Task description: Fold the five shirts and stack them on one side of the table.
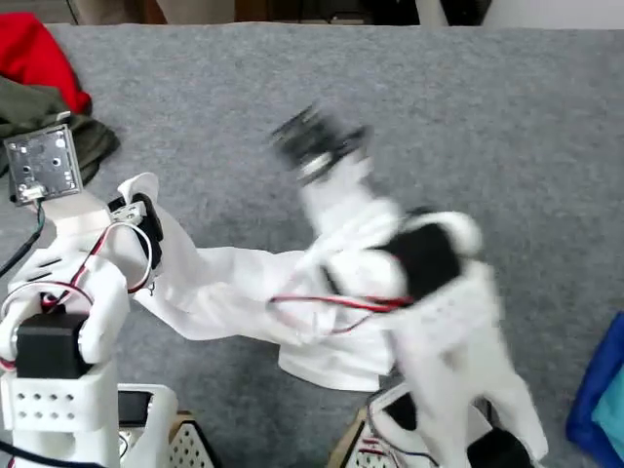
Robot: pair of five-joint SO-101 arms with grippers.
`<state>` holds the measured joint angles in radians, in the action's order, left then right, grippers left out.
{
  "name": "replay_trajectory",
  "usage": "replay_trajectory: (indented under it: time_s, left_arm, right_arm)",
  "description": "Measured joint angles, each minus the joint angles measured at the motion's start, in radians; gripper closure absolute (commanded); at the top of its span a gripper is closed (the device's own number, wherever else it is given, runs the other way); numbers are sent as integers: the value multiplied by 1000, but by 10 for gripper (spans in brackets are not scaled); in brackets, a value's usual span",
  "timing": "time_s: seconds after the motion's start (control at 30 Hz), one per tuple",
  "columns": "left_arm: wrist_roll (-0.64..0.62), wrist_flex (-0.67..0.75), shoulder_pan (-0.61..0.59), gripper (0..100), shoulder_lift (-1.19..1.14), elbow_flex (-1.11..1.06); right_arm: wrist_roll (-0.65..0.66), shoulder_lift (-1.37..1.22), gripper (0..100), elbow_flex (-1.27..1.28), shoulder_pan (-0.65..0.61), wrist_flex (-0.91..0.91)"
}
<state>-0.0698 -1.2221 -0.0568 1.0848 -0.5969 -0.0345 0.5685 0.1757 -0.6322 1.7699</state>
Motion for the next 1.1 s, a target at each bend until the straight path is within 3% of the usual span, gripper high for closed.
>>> replay_trajectory:
  time_s: [0.17, 0.3, 0.63, 1.1]
  left_arm:
    - [0, 0, 0, 980, 0, 0]
    - [0, 0, 0, 980, 0, 0]
    - [0, 0, 0, 980, 0, 0]
    - [0, 0, 0, 980, -2, -49]
  right_arm:
    - [-51, -9, 846, 153, -117, -37]
    - [-54, -71, 845, 198, -137, -109]
    - [14, -463, 845, 167, 49, -315]
    - [35, -881, 846, -150, 55, -318]
